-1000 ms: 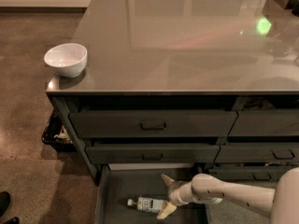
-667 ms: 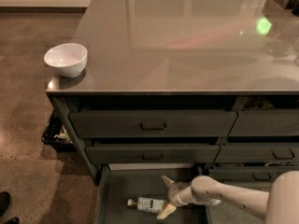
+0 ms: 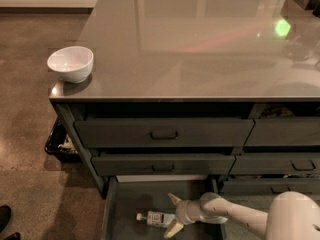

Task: Pick blue plastic bottle from bottom drawer and place on counter

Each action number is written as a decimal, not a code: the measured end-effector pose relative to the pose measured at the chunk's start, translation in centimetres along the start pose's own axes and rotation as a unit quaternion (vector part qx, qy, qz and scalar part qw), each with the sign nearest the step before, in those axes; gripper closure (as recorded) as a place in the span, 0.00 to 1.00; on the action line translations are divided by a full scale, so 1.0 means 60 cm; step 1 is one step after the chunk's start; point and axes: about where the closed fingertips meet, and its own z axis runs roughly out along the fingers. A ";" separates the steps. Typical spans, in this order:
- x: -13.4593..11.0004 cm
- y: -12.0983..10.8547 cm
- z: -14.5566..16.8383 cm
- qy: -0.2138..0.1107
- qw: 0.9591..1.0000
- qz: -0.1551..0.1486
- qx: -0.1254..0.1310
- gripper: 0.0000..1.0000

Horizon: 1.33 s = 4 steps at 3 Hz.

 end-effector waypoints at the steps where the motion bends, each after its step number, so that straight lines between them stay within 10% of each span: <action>1: 0.008 0.012 0.045 -0.019 1.000 0.011 -0.020 0.00; 4: 0.013 0.022 0.070 -0.038 0.999 0.020 -0.030 0.61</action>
Offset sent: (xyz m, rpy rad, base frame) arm -0.0079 0.0356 -0.0451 0.1350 0.0697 0.0217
